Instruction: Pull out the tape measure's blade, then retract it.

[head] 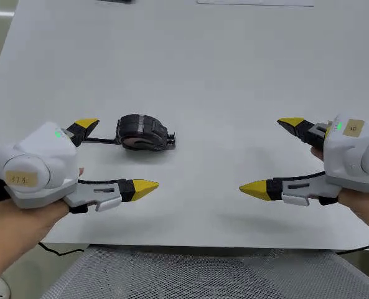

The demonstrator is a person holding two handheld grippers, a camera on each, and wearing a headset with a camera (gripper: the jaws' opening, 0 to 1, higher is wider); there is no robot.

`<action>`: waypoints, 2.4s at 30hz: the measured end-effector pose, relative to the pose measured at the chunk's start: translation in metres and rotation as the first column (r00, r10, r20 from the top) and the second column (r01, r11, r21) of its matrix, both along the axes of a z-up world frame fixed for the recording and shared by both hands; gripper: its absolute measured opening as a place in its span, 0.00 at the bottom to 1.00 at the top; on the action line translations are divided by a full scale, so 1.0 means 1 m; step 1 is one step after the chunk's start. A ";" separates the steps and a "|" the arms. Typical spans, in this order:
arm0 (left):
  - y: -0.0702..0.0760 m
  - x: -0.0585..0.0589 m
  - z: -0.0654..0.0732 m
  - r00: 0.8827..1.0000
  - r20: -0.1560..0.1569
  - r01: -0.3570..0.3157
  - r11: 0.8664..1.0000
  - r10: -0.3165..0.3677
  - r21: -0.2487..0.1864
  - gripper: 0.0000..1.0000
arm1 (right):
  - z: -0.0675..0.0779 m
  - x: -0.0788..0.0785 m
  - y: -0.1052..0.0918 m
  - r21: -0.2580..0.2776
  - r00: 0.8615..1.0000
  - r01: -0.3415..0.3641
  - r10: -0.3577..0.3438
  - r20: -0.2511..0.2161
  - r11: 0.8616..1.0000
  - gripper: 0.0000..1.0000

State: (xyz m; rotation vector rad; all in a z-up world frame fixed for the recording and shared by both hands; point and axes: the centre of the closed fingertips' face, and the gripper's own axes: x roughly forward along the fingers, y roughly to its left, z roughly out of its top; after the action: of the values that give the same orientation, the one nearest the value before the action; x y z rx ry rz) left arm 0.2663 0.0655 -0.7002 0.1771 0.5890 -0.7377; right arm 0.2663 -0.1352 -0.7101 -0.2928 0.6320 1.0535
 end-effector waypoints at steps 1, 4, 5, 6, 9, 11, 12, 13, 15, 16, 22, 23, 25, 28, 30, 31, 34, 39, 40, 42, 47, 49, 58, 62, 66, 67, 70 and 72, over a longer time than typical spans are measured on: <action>0.000 0.000 0.001 1.000 0.001 0.001 1.000 -0.001 -0.005 0.97 | 0.000 0.000 0.000 0.000 1.000 0.001 -0.001 -0.001 1.000 0.89; 0.001 0.000 0.001 1.000 0.001 0.001 1.000 -0.001 -0.006 0.97 | 0.001 0.000 -0.002 0.002 1.000 0.004 -0.004 0.000 1.000 0.89; 0.001 0.000 0.001 1.000 0.001 0.003 1.000 -0.003 -0.010 0.97 | 0.002 0.000 -0.002 0.002 1.000 0.005 -0.005 0.000 1.000 0.89; 0.001 0.000 0.001 1.000 0.000 0.005 1.000 -0.005 -0.012 0.98 | 0.002 0.000 -0.002 0.002 1.000 0.005 -0.005 0.000 1.000 0.90; 0.001 -0.001 0.001 1.000 -0.003 0.011 1.000 -0.011 -0.016 0.98 | 0.002 -0.001 -0.004 0.003 1.000 0.007 -0.007 0.000 1.000 0.90; 0.001 -0.002 0.001 1.000 -0.006 0.014 1.000 -0.014 -0.017 0.98 | 0.003 -0.002 -0.005 0.010 1.000 0.010 -0.010 -0.004 1.000 0.90; 0.002 -0.002 0.001 1.000 -0.006 0.015 1.000 -0.015 -0.018 0.98 | 0.003 -0.002 -0.006 0.010 1.000 0.012 -0.012 -0.002 1.000 0.91; 0.002 -0.003 0.001 1.000 -0.007 0.016 1.000 -0.016 -0.019 0.98 | 0.003 -0.003 -0.006 0.009 1.000 0.012 -0.012 -0.001 1.000 0.91; 0.004 -0.004 0.001 1.000 -0.012 0.016 1.000 -0.016 -0.024 0.98 | 0.004 -0.003 -0.007 0.010 1.000 0.015 -0.015 -0.001 1.000 0.91; 0.005 -0.005 0.001 1.000 -0.016 0.016 1.000 -0.017 -0.022 0.98 | 0.004 -0.003 -0.009 0.009 1.000 0.016 -0.016 -0.001 1.000 0.91; 0.006 -0.007 0.002 1.000 -0.023 0.014 0.999 -0.015 -0.029 0.98 | 0.005 -0.005 -0.015 -0.002 1.000 0.019 -0.019 0.001 1.000 0.92; 0.006 -0.008 0.002 1.000 -0.023 0.014 0.999 -0.015 -0.031 0.98 | 0.005 -0.006 -0.016 -0.003 1.000 0.020 -0.020 0.002 1.000 0.92; 0.006 -0.009 0.002 1.000 -0.024 0.018 0.999 -0.019 -0.030 0.98 | 0.006 -0.007 -0.018 -0.005 1.000 0.024 -0.024 0.003 1.000 0.92; 0.006 -0.009 0.003 0.999 -0.025 0.022 0.999 -0.022 -0.031 0.98 | 0.008 -0.008 -0.022 -0.008 1.000 0.027 -0.027 0.005 1.000 0.92; 0.006 -0.010 0.005 0.999 -0.024 0.020 0.999 -0.021 -0.038 0.98 | 0.008 -0.009 -0.024 -0.011 1.000 0.029 -0.029 0.005 1.000 0.92; 0.006 -0.010 0.006 0.999 -0.022 0.022 0.999 -0.022 -0.037 0.98 | 0.007 -0.010 -0.026 -0.014 1.000 0.031 -0.031 0.005 0.999 0.92; 0.009 -0.012 0.006 0.999 -0.024 0.022 0.999 -0.023 -0.028 0.98 | 0.008 -0.011 -0.031 -0.013 0.999 0.044 -0.044 0.004 0.999 0.92; 0.013 -0.018 0.008 0.999 -0.025 0.021 0.999 -0.022 -0.032 0.99 | 0.009 -0.017 -0.037 -0.018 0.999 0.051 -0.051 0.004 0.999 0.93; 0.013 -0.019 0.008 0.999 -0.024 0.022 0.999 -0.022 -0.034 0.99 | 0.009 -0.018 -0.038 -0.018 0.999 0.052 -0.052 0.003 0.998 0.93; 0.013 -0.020 0.008 0.999 -0.022 0.022 0.999 -0.023 -0.033 0.99 | 0.010 -0.021 -0.039 -0.020 0.998 0.056 -0.056 0.002 0.998 0.93; 0.013 -0.025 0.008 0.999 -0.030 0.023 0.999 -0.024 -0.037 0.99 | 0.011 -0.024 -0.043 -0.015 0.998 0.069 -0.069 -0.002 0.998 0.93; 0.013 -0.028 0.008 0.999 -0.033 0.025 0.999 -0.027 -0.041 0.99 | 0.012 -0.025 -0.043 -0.013 0.997 0.073 -0.073 -0.001 0.997 0.93; 0.015 -0.033 0.006 0.999 -0.040 0.018 0.999 -0.020 -0.047 0.99 | 0.008 -0.027 -0.043 0.000 0.996 0.086 -0.086 -0.012 0.996 0.95; 0.016 -0.034 0.006 0.999 -0.043 0.013 0.999 -0.015 -0.044 0.99 | 0.008 -0.028 -0.043 0.000 0.996 0.084 -0.084 -0.015 0.996 0.95; 0.016 -0.033 0.005 0.999 -0.044 0.010 0.999 -0.012 -0.040 0.99 | 0.007 -0.029 -0.042 -0.001 0.996 0.082 -0.082 -0.018 0.997 0.95; 0.016 -0.034 0.005 0.999 -0.045 0.012 0.999 -0.014 -0.041 0.99 | 0.007 -0.029 -0.042 -0.002 0.997 0.082 -0.082 -0.018 0.997 0.95; 0.014 -0.034 0.005 0.999 -0.050 0.017 0.999 -0.019 -0.047 0.98 | 0.007 -0.028 -0.042 -0.003 0.997 0.079 -0.079 -0.019 0.997 0.95; 0.014 -0.035 0.004 0.998 -0.055 0.021 0.999 -0.023 -0.042 0.97 | 0.007 -0.028 -0.042 -0.004 0.997 0.078 -0.078 -0.018 0.997 0.95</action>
State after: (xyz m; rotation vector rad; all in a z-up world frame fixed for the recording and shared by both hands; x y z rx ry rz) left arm 0.2312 0.0795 -0.6965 0.1251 0.6252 -0.7776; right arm 0.2383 -0.1768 -0.7031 -0.2592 0.6564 0.9810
